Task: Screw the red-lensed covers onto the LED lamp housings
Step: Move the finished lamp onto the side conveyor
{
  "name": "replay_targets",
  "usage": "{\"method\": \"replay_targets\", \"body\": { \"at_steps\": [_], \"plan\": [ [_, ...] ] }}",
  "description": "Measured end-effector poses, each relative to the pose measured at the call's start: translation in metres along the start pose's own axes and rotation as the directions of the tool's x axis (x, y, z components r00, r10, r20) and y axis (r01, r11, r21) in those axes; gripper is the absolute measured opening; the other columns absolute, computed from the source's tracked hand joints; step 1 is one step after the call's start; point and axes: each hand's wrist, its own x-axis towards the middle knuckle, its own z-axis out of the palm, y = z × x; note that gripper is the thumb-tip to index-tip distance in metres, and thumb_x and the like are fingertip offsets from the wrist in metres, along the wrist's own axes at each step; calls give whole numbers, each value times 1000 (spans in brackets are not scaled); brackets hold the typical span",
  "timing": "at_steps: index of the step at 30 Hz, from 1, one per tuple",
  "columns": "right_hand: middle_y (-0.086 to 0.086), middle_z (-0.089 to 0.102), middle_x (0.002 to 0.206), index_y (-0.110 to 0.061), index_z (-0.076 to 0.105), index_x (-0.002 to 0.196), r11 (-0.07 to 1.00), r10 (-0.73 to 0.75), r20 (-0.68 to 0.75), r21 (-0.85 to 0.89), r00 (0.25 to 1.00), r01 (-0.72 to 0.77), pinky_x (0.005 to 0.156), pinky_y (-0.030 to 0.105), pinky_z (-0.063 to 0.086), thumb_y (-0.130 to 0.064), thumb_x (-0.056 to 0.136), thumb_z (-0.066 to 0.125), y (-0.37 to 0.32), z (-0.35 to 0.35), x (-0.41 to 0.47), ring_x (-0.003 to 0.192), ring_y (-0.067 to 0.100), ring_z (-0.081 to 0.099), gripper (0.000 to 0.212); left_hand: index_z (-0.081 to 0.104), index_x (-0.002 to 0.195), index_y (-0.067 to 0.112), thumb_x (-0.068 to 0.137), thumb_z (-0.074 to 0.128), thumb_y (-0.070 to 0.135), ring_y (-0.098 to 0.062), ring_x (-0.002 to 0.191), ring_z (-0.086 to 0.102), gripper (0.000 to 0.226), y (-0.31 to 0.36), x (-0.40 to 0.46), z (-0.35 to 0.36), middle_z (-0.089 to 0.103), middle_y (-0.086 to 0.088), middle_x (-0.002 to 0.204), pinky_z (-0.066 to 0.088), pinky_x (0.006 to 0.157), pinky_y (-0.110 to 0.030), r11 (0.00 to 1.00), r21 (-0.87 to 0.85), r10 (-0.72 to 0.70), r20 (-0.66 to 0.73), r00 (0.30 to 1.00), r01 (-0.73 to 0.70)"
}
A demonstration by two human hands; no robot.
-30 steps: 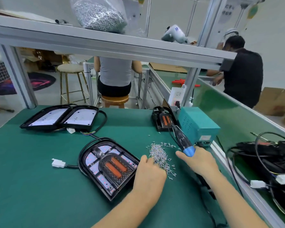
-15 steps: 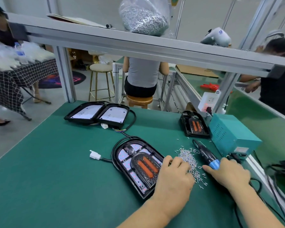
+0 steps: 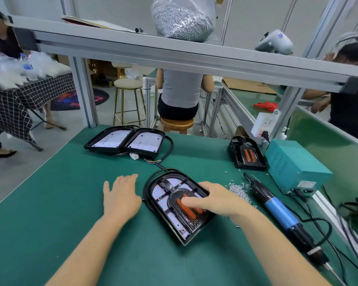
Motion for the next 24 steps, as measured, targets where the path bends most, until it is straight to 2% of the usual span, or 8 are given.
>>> {"method": "replay_targets", "body": {
  "at_steps": [5,7,10,12,14,17,20,24],
  "plan": [
    [-4,74,100,-21,65,109,996,31,-21,87,999,-29,94,35,52,-32,65,90,7,5,7,95,15,68,51,53,127,36,89,44,18,-13,119,43,43,-13,3,5,51,9,128,23,95,-33,961,264,94,-36,995,-81],
    [-4,73,99,-23,64,108,994,48,-21,100,999,-45,85,37,57,-38,59,90,8,7,6,93,17,69,58,54,123,35,89,45,22,-14,111,49,37,-8,2,6,56,8,117,26,90,-31,947,303,113,-12,994,-104],
    [-7,73,96,-29,62,106,987,59,-35,154,998,-53,60,27,54,-45,50,85,11,9,4,82,13,69,63,60,103,23,83,52,21,-21,98,58,21,-2,-2,5,65,3,103,39,81,-30,998,54,-15,48,999,12],
    [-9,73,92,-29,63,101,984,44,-74,176,996,-30,56,23,51,-42,55,87,14,11,3,79,9,68,54,63,84,15,76,57,18,-24,82,60,10,2,-6,3,66,0,83,45,69,-29,981,-158,-96,102,990,111],
    [-13,72,90,-30,63,95,984,29,-125,175,992,-7,57,19,49,-39,61,89,16,13,0,79,4,67,44,52,65,12,67,59,25,-23,63,49,14,9,-11,0,56,0,64,36,57,-28,909,-372,-118,199,973,187],
    [-14,72,93,-30,61,96,982,8,-200,187,980,30,77,24,54,-34,62,91,20,19,-3,87,4,68,45,53,74,15,59,58,43,-20,61,39,32,18,-23,-6,46,-4,71,27,57,-29,671,-677,-68,348,935,301],
    [-11,72,100,-26,61,109,977,-19,-260,200,965,73,93,32,52,-33,61,91,23,25,-9,93,7,68,57,61,91,14,60,71,55,-15,60,43,53,23,-32,-5,54,4,68,31,54,-26,599,-741,-14,368,930,303],
    [-11,72,104,-26,58,120,962,-79,-344,220,936,162,94,32,51,-31,63,90,28,33,-17,95,4,67,66,63,98,13,75,78,15,3,48,56,27,35,-39,7,67,15,58,40,46,-13,514,-815,20,324,946,269]
  ]
}}
